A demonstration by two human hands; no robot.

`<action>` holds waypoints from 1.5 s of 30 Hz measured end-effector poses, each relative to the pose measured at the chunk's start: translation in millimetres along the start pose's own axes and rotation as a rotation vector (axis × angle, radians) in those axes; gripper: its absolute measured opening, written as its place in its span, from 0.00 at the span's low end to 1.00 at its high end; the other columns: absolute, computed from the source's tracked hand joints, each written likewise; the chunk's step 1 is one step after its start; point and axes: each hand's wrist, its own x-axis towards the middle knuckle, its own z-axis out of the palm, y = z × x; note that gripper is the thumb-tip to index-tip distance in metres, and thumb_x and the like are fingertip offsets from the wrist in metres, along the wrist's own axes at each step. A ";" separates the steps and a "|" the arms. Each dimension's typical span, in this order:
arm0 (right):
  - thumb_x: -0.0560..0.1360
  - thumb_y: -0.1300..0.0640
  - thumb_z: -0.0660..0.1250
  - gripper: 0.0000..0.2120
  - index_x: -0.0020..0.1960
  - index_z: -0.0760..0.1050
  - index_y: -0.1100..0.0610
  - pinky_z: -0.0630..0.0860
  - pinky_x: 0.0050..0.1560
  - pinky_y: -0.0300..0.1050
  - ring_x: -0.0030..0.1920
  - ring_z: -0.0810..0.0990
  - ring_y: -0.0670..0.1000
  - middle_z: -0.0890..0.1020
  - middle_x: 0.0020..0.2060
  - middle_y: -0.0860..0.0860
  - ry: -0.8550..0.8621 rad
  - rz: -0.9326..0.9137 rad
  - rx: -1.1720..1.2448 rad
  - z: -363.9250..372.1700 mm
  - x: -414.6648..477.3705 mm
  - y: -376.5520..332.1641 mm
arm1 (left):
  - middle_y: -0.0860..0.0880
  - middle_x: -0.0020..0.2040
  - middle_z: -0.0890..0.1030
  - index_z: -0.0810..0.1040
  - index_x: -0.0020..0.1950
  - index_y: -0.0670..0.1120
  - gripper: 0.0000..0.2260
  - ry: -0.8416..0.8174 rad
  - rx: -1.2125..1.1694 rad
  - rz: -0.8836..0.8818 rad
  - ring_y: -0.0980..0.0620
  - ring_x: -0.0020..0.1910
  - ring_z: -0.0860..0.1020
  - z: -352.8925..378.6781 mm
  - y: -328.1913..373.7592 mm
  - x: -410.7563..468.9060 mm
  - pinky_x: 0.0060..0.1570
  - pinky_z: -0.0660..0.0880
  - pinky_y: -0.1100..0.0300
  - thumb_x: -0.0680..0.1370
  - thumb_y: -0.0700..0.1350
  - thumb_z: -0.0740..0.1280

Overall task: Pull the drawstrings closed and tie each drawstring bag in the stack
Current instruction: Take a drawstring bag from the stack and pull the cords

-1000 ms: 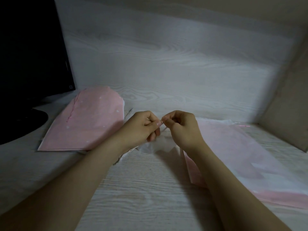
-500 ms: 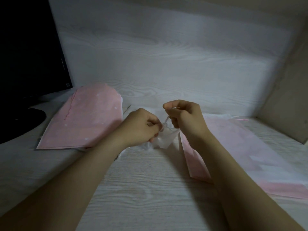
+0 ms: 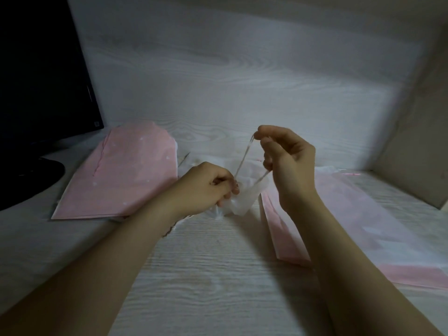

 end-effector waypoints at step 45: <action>0.68 0.59 0.61 0.15 0.43 0.86 0.50 0.75 0.37 0.50 0.37 0.78 0.53 0.83 0.36 0.50 -0.501 -0.426 -1.073 16.8 -14.6 24.4 | 0.42 0.37 0.76 0.79 0.41 0.30 0.08 0.017 -0.293 -0.241 0.52 0.40 0.74 -11.6 8.4 3.5 0.47 0.73 0.57 0.69 0.37 0.69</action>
